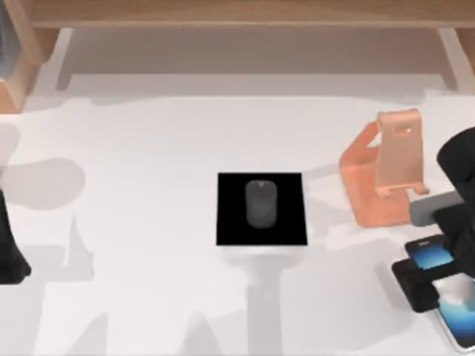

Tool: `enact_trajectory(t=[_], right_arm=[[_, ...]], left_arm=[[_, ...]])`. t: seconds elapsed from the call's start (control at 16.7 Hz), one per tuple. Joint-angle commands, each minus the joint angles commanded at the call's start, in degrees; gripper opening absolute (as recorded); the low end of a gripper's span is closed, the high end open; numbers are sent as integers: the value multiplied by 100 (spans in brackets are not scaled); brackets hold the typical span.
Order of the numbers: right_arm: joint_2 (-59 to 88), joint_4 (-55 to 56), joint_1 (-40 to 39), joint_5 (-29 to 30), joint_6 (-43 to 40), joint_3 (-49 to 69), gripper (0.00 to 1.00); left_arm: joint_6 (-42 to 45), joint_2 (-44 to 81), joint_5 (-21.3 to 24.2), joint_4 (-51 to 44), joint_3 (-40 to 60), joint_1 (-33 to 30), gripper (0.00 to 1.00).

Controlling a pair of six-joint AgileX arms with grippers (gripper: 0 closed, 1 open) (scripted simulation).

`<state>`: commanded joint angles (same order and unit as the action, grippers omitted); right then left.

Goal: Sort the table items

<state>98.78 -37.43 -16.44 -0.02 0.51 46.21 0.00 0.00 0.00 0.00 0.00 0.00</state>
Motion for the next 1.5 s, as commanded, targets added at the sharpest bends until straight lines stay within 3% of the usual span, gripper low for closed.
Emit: enact_trajectory(t=[0.48,1.08,1.5], right_arm=[[0,0,0,0,0,0,0],[-658,-1524,327,-119,5,200,0],[-662,-1073,-16,2,-17,382,0]], left_arm=[[0,0,0,0,0,0,100],[0,0,0,0,0,0,100],[0,0,0,0,0,0,100]])
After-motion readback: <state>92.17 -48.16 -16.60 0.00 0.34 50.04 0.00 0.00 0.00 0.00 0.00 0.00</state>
